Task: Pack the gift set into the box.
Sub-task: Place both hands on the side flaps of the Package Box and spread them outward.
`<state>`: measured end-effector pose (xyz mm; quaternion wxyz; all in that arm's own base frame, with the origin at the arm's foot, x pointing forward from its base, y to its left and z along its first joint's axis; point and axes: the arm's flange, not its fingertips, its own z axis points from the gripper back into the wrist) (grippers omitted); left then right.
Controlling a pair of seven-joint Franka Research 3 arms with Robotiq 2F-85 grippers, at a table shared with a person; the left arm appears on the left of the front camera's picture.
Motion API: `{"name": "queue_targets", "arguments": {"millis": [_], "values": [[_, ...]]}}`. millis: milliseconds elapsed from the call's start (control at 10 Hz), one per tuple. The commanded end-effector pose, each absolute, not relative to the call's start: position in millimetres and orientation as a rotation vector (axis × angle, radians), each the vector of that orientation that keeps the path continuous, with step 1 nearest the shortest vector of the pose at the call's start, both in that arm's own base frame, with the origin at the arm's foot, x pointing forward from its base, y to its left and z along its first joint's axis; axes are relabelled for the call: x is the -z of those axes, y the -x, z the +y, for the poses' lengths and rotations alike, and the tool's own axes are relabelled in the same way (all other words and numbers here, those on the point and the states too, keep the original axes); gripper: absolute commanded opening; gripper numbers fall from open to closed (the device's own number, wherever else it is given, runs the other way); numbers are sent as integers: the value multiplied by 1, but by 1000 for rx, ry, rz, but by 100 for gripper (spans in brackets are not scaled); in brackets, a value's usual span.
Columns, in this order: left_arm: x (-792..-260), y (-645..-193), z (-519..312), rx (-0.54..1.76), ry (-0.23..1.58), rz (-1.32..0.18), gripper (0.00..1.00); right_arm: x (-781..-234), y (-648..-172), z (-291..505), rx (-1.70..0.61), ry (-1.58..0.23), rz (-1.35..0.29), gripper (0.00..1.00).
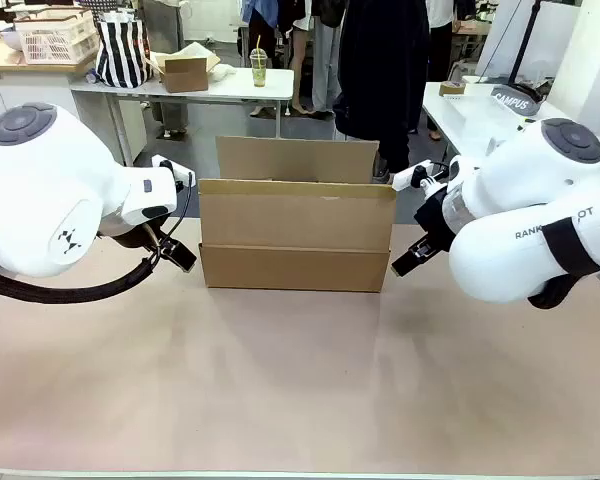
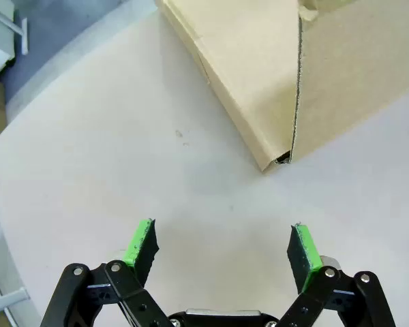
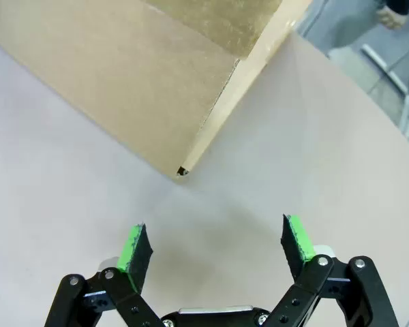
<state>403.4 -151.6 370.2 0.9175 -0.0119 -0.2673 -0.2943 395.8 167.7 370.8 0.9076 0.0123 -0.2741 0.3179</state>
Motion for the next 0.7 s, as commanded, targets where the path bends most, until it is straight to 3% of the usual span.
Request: {"name": "queue_targets", "arguments": {"millis": [0,600], "values": [[-370,-403,-152,605,24,-550,100,-371,-396,168,-656,-25,-566,100],[-370,-403,-152,605,24,-550,100,-371,-396,168,-656,-25,-566,100]]}}
